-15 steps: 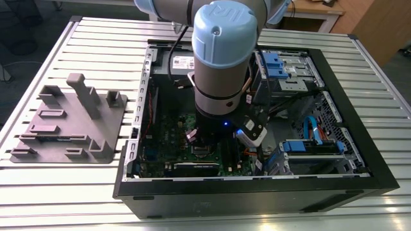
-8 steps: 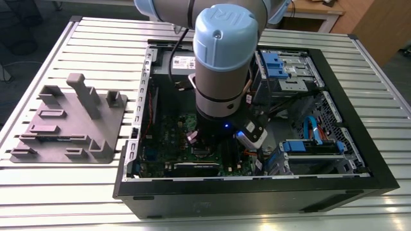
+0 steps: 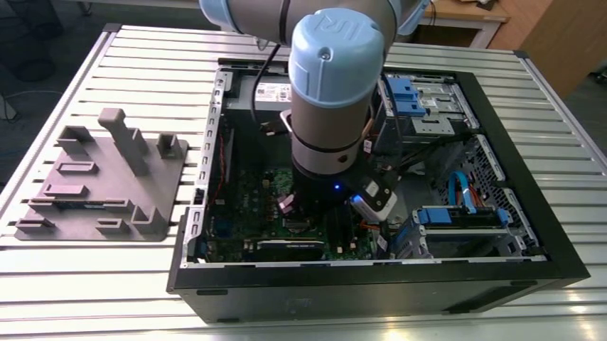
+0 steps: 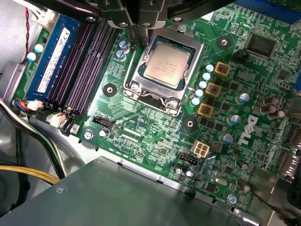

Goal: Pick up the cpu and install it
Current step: 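Install the first cpu locking lever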

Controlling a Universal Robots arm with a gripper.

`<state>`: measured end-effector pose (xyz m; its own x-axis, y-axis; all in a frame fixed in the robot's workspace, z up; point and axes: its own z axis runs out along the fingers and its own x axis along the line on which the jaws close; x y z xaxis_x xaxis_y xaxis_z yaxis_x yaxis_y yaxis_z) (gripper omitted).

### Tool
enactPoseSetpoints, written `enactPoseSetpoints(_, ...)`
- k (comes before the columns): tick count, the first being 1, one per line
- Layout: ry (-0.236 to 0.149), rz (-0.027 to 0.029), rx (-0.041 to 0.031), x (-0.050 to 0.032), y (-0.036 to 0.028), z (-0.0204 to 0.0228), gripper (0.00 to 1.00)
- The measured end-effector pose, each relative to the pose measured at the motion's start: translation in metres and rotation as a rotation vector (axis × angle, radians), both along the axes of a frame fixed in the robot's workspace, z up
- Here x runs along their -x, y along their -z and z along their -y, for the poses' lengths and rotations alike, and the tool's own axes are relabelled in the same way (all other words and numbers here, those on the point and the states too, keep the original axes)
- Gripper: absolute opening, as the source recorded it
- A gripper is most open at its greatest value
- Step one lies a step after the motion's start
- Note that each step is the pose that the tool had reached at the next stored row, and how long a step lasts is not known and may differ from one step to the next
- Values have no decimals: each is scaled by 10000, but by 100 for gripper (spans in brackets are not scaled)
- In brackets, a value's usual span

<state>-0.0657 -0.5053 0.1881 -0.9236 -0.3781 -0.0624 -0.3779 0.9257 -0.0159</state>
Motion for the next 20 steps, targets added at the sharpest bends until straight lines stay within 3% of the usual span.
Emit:
enactPoseSetpoints(7, -1, 1, -5, -9, 2, 6, 11)
enactPoseSetpoints(11, 0, 1, -55, -8, 1, 41, 11)
enactPoseSetpoints(15, 1, 0, -70, -7, 1, 43, 11)
enactPoseSetpoints(20, 1, 0, -70, -8, -81, 43, 11)
